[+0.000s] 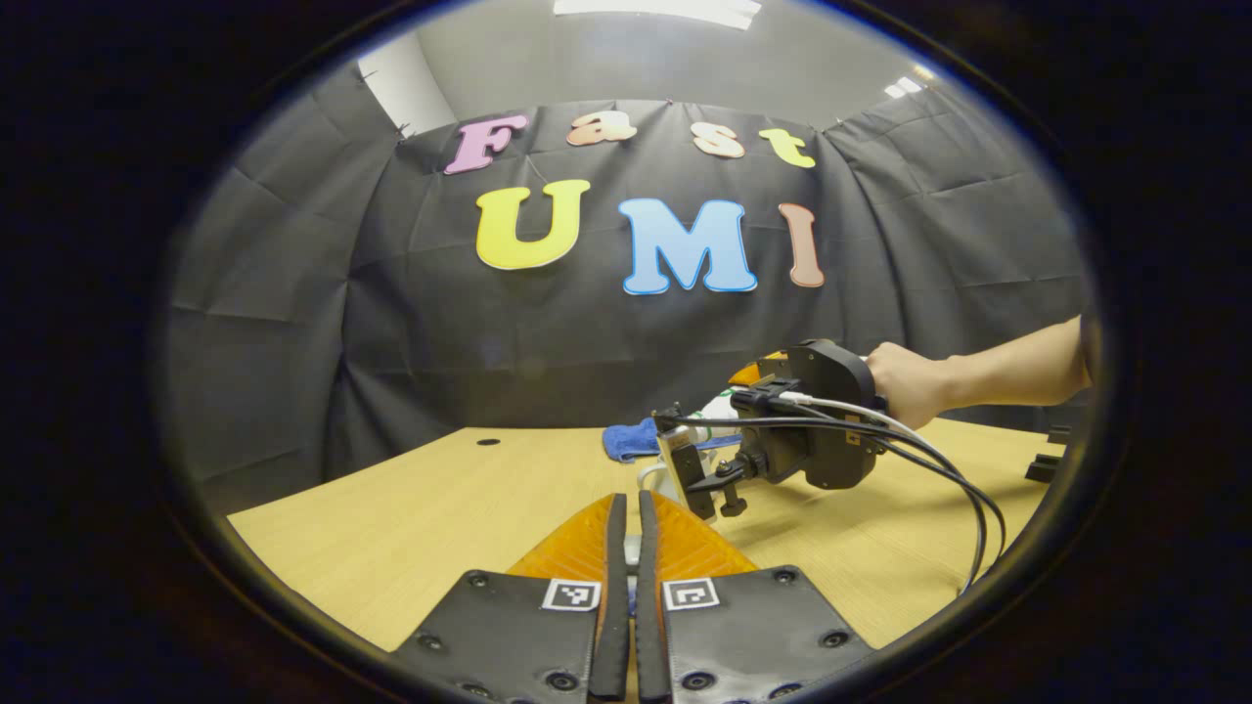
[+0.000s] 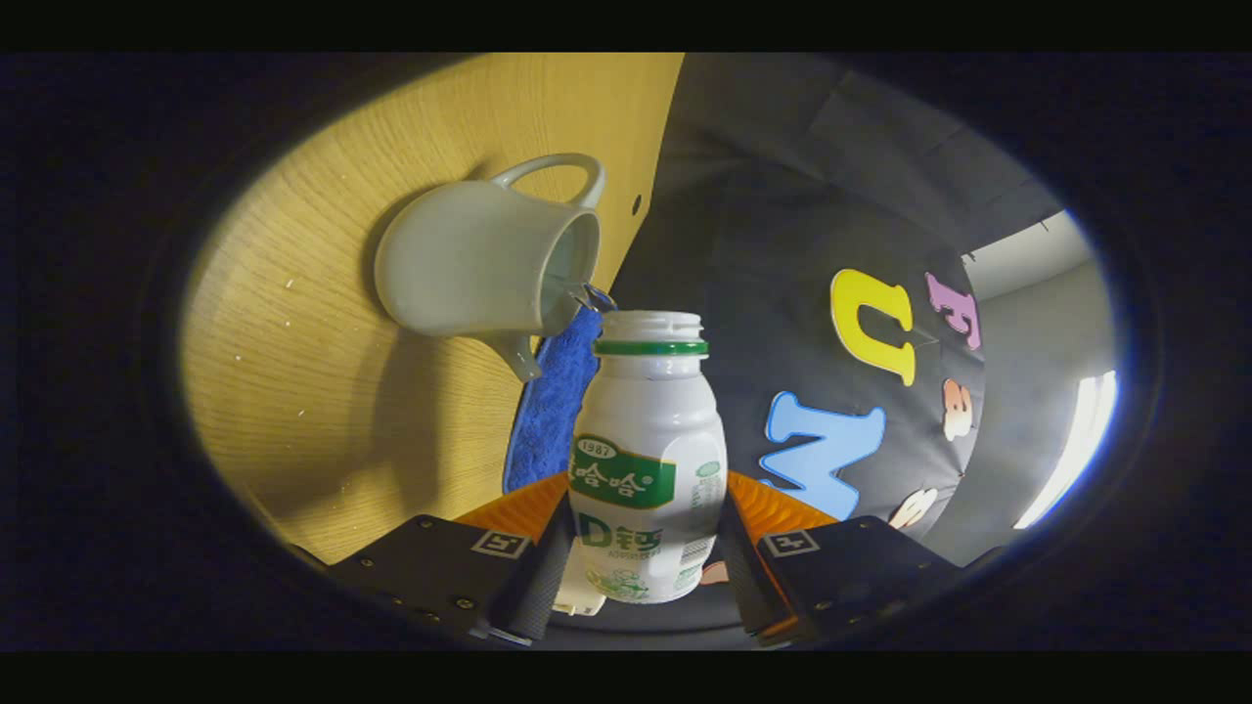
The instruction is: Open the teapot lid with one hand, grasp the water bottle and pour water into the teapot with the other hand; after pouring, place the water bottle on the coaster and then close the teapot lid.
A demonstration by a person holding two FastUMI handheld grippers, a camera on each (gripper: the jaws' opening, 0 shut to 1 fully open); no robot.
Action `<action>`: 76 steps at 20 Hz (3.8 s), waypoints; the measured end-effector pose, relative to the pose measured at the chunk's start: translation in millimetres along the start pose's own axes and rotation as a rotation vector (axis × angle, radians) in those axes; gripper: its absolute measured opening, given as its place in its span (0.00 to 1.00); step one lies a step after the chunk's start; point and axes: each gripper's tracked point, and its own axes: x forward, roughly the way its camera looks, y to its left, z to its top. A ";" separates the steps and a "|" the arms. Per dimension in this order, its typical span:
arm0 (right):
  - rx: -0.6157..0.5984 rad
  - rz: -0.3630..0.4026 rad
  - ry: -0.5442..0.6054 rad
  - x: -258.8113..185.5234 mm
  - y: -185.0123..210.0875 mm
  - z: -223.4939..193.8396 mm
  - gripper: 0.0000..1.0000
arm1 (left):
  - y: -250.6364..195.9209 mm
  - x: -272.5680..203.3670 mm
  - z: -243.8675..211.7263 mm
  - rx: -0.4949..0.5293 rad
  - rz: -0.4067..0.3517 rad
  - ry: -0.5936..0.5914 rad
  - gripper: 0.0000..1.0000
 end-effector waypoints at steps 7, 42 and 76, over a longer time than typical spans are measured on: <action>-0.052 -0.017 -0.009 1.0 -6.7 0.0 0.71 | -1.4 0.1 -0.6 0.006 -0.001 0.001 0.10; -0.262 -0.041 -0.050 1.9 -19.7 11.2 0.71 | 7.4 -0.7 -0.6 0.001 0.007 0.003 0.09; 1.052 0.181 0.009 -19.9 23.1 -14.6 0.71 | -2.1 61.5 23.1 -0.003 -0.031 -0.028 0.09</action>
